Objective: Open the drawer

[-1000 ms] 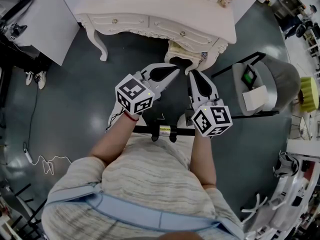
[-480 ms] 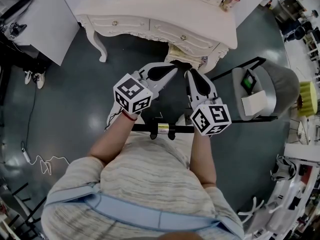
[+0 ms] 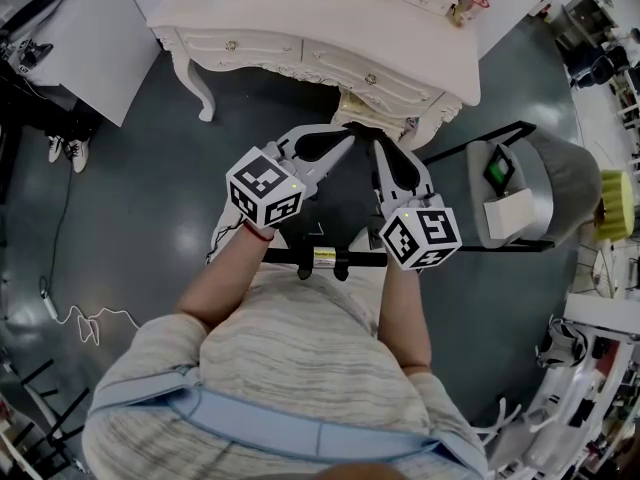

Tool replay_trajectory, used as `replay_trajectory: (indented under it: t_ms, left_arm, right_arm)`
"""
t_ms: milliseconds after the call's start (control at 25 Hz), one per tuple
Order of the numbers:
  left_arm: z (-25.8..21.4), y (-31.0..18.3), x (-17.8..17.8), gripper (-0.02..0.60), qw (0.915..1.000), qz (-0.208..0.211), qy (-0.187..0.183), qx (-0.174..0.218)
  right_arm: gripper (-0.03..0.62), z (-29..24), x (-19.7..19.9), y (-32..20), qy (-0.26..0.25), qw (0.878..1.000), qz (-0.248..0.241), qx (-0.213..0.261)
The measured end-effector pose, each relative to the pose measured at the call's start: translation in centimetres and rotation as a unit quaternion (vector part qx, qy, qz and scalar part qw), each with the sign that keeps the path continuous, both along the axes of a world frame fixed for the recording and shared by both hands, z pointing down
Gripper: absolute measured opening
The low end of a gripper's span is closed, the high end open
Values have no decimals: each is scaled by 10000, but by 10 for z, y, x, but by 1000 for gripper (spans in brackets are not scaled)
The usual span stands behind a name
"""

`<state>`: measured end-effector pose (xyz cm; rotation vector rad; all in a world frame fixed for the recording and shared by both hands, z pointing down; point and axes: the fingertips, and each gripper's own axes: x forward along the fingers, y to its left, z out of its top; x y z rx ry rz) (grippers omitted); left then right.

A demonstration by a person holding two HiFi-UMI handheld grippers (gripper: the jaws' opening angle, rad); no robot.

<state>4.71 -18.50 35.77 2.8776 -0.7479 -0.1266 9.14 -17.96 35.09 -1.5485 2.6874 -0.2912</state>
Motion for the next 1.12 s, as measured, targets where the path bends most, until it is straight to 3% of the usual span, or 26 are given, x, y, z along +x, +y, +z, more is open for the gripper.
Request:
replay_trajectory:
  t_ms: [400,720,840,1120]
  left_arm:
    - [6,-9,-2,14,10000,-38,-1,-43]
    - [23,0,1,14,10000,-2,8,-15]
    - [31,-2,-1,14,10000,-80,-28,-12]
    - [49,-11,-2,14,9995,-258,-166,-64]
  right_arm:
    - [11,3,5,-18,21,10000,3,-31]
    - [15,11,18,-48,370,9993,19,-20]
    - [75,20,23,-62,428,9990,3,-121]
    - [127,40,31,-94,447,9984,20,-337]
